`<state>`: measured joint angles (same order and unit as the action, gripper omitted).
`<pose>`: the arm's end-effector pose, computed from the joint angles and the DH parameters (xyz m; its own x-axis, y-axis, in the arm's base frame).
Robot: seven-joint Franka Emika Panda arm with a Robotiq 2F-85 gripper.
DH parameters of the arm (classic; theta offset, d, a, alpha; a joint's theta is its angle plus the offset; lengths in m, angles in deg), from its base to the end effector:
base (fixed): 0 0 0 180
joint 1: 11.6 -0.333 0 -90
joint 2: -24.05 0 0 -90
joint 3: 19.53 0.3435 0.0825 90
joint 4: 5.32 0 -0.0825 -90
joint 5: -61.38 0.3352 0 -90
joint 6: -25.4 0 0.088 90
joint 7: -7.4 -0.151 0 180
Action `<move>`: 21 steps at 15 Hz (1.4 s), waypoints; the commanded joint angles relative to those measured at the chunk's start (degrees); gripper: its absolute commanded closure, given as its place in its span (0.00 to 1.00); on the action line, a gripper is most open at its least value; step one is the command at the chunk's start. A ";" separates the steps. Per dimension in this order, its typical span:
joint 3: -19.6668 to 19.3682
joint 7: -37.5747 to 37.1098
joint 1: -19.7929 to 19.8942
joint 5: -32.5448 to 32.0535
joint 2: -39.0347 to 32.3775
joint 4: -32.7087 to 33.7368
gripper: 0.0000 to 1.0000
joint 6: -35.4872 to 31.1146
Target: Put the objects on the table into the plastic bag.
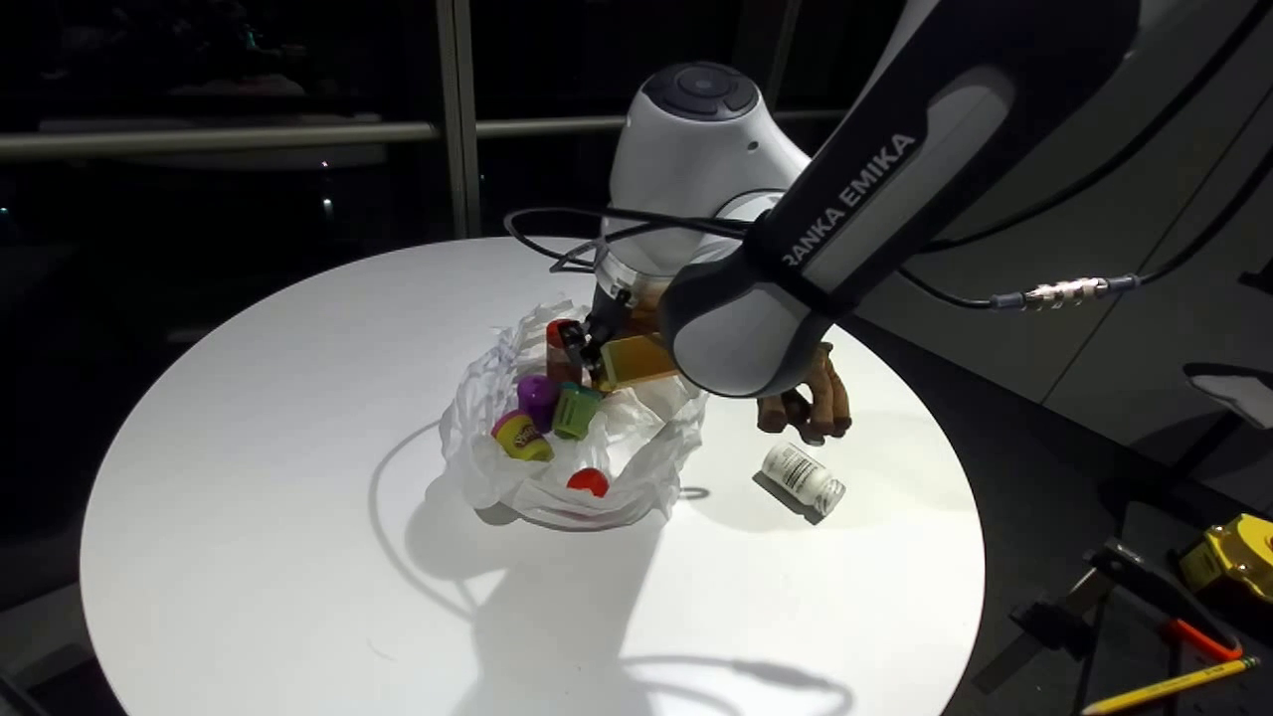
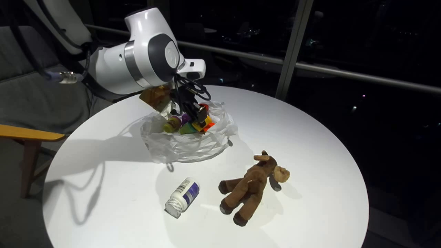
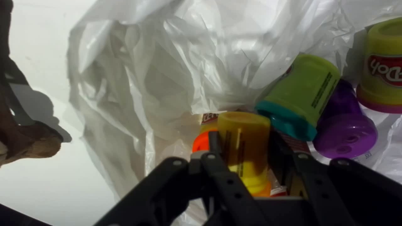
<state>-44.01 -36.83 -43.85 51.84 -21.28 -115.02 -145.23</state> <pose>0.6421 0.1221 0.1600 0.8657 -0.2560 0.4301 -0.3231 -0.9421 0.0895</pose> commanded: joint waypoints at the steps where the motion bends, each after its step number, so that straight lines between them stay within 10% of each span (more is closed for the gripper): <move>1: -0.89 0.15 -1.35 1.96 0.73 -0.95 0.81 -2.29; 14: -10.57 0.72 -14.06 3.35 3.84 -11.88 0.81 -4.87; 21: -6.18 1.65 -11.62 8.89 1.73 -10.73 0.81 -6.70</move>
<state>-51.93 -36.65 -56.71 57.68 -19.19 -126.22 -149.65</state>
